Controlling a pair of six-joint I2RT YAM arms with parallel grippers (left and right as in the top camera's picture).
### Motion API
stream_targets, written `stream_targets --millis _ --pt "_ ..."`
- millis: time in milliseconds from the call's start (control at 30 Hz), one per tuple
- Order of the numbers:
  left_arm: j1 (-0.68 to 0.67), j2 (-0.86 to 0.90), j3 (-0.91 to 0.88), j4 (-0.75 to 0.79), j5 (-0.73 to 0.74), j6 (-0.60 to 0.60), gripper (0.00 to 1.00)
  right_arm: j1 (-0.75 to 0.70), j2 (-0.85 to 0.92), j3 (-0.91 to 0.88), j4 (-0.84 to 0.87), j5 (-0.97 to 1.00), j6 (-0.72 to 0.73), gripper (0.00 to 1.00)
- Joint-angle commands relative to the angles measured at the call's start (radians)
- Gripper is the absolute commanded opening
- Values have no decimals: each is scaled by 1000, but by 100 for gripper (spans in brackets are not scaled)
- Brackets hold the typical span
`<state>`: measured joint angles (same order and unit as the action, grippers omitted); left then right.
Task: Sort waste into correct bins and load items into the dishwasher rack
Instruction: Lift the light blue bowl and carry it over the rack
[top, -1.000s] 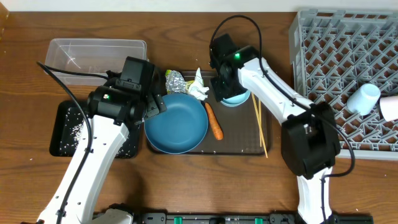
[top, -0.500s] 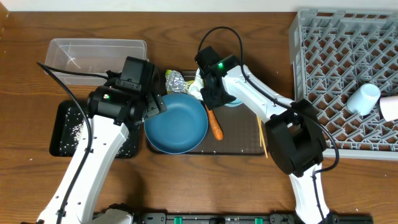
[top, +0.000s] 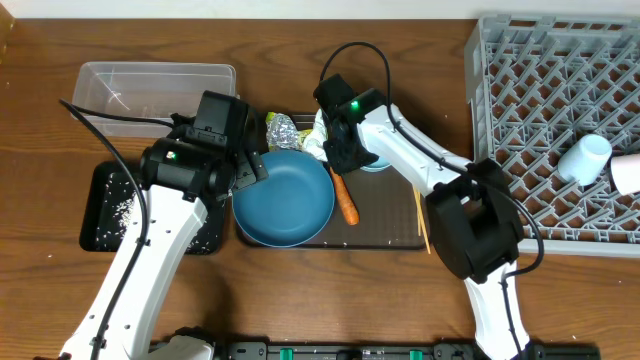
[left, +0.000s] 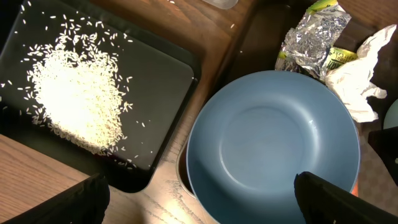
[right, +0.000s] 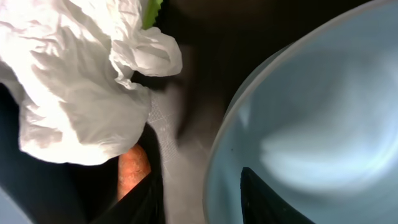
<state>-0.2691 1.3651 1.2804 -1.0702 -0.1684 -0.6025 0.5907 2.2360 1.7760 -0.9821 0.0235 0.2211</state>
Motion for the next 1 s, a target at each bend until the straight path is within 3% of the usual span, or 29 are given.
stream_targets --millis 0,133,400,500,800,967 --pt "4 -2 5 -3 -20 3 98 9 21 -5 2 14 11 35" --pt "4 -2 5 -3 -20 3 98 9 20 -5 2 14 11 24" --pt "4 -2 6 -3 -20 3 98 -20 -24 55 -11 30 10 13" --pt "4 -2 5 -3 -20 3 98 -42 -54 111 -45 31 10 1" --pt "4 -2 5 -3 -20 3 98 -178 -207 235 -105 -67 2 1" --pt "4 -2 5 -3 -20 3 98 -374 -302 235 -54 -314 -21 1"
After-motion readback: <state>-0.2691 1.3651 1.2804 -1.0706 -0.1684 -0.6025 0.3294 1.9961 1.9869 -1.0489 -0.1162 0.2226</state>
